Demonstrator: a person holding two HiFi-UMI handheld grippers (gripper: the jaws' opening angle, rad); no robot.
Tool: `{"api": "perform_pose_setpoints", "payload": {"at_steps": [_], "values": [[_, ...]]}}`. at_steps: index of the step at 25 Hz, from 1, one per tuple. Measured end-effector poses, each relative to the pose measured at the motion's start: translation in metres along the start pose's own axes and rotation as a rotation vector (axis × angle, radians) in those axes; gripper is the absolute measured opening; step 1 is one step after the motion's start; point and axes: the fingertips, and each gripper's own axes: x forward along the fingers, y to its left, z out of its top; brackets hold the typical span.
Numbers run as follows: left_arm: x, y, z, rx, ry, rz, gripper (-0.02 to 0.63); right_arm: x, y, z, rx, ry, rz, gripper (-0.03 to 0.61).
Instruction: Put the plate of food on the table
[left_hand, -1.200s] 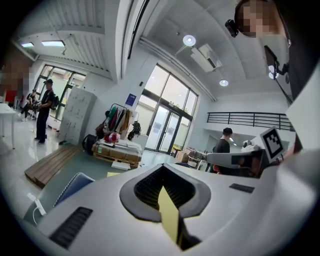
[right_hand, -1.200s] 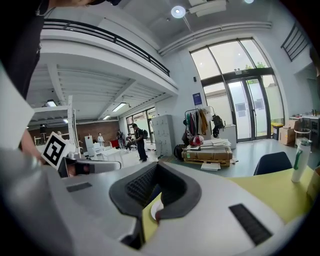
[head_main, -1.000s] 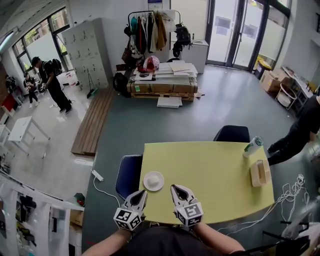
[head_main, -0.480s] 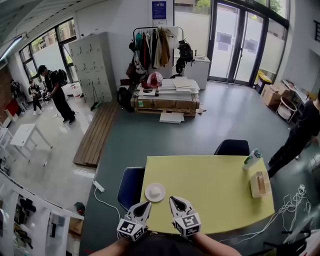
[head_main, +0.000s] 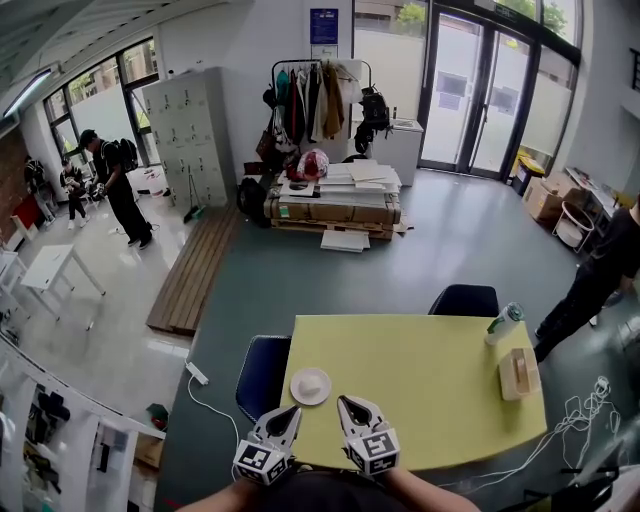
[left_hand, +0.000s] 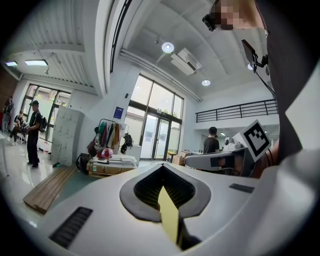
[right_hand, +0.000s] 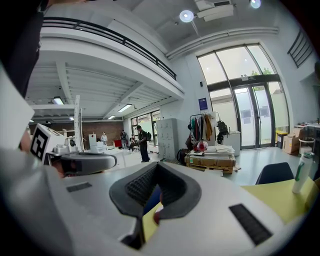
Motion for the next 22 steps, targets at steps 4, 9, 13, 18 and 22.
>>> {"api": "perform_pose_setpoints", "payload": {"at_steps": [4,9,13,18,22], "values": [[-0.001,0.001,0.0,-0.006,-0.001,0.002,0.009,-0.002,0.0,0.0,0.001,0.003,-0.005,0.011],[-0.004,0.001,-0.004,0.004,0.021,0.003,0.009,-0.004,0.004,-0.011,-0.003,0.009,0.007,0.011],[-0.003,-0.003,-0.003,-0.012,0.012,-0.005,0.009,-0.008,0.002,-0.011,0.003,0.006,-0.007,0.011],[-0.002,-0.005,-0.009,-0.033,0.019,-0.007,0.009,-0.012,-0.002,-0.007,0.013,0.003,-0.027,0.011],[-0.002,-0.003,-0.007,-0.038,0.018,-0.002,0.009,-0.012,-0.001,-0.015,0.021,0.014,-0.014,0.011]]}}
